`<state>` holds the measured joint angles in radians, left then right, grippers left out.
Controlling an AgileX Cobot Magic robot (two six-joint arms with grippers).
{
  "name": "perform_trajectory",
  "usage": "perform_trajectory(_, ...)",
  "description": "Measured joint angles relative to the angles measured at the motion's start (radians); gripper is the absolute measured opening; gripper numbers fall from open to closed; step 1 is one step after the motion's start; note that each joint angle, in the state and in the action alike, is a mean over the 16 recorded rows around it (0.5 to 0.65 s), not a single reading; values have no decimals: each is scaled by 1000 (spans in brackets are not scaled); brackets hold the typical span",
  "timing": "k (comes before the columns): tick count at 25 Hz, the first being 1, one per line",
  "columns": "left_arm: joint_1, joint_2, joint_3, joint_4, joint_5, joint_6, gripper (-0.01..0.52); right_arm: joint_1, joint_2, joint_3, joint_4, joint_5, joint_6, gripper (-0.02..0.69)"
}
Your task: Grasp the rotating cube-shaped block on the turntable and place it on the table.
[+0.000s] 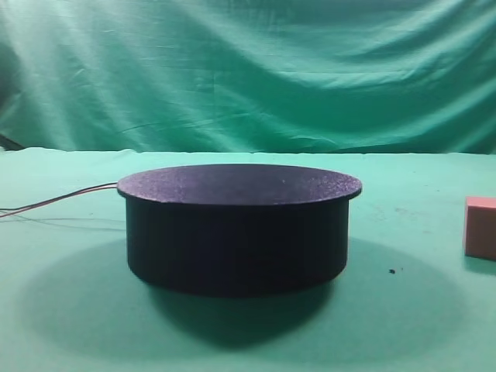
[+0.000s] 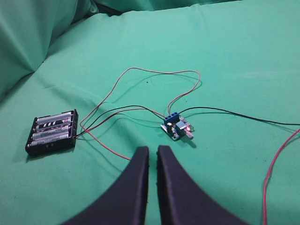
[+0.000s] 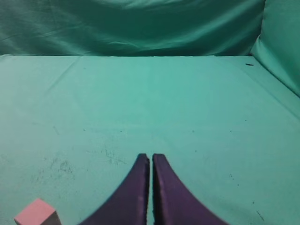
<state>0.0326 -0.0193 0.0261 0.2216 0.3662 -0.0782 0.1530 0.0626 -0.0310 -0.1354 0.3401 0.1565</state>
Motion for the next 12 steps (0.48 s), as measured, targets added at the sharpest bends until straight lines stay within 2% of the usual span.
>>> perform_trajectory(12, 0, 0, 0, 0, 0, 0, 0, -17, -72, 58, 24, 40, -12, 0)
